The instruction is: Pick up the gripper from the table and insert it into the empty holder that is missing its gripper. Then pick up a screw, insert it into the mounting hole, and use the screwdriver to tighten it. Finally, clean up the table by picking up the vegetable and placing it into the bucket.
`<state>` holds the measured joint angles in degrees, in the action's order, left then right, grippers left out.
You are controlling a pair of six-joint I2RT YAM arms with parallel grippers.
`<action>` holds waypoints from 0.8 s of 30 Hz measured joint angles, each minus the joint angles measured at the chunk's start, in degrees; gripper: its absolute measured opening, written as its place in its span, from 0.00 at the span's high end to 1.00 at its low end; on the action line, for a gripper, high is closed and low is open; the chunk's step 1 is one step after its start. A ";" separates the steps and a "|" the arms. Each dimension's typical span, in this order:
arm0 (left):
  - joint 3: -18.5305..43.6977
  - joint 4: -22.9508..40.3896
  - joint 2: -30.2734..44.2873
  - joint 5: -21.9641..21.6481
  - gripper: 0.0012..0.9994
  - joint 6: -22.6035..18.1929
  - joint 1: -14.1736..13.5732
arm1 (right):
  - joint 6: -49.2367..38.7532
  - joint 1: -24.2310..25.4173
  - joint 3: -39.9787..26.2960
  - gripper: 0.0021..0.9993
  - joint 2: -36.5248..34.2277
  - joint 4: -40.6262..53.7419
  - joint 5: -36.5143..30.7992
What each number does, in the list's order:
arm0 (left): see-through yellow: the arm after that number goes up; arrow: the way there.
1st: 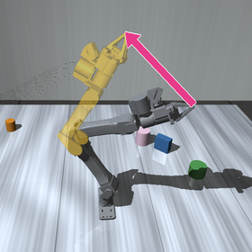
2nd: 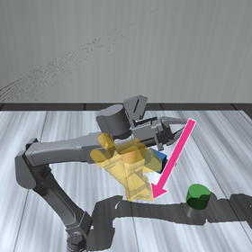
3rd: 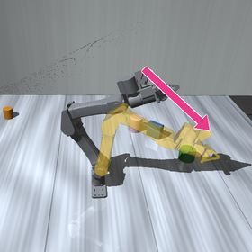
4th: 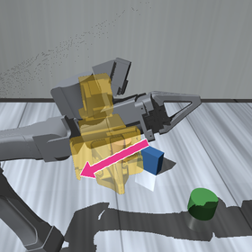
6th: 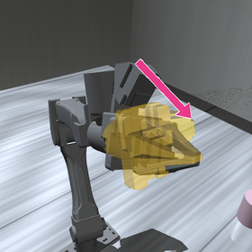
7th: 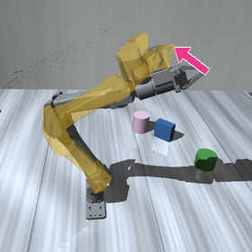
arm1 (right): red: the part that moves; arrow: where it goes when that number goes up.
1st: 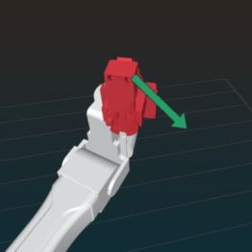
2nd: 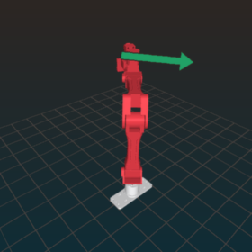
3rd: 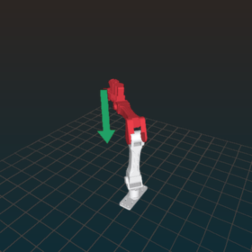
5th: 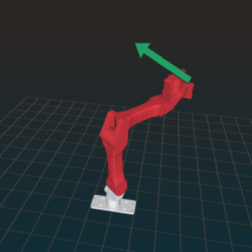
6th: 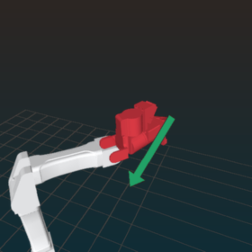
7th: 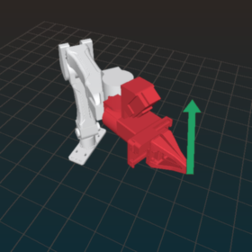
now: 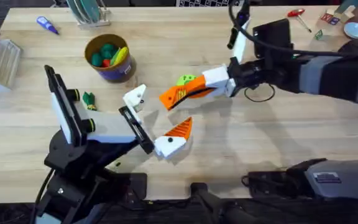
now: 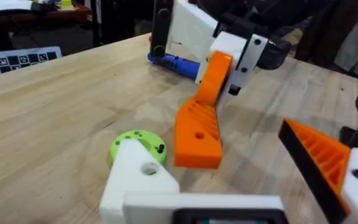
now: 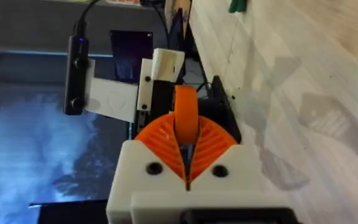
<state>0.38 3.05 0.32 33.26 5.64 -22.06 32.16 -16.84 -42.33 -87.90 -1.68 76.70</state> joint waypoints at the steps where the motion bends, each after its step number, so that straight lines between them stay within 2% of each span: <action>1: 0.00 0.02 -0.02 0.00 0.01 -0.01 0.00 | 1.14 -0.37 0.00 0.99 -0.71 -1.13 0.46; 11: 0.00 0.02 -0.01 0.00 0.01 -0.01 0.00 | 12.89 -3.05 0.02 0.99 -3.34 -14.10 2.72; 24: 0.00 0.02 0.00 0.00 0.01 -0.01 0.00 | 17.56 -5.49 0.02 0.99 -3.34 -16.03 1.70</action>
<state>0.38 3.06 0.32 33.26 5.63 -22.06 49.72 -22.33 -42.30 -91.24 -17.71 78.40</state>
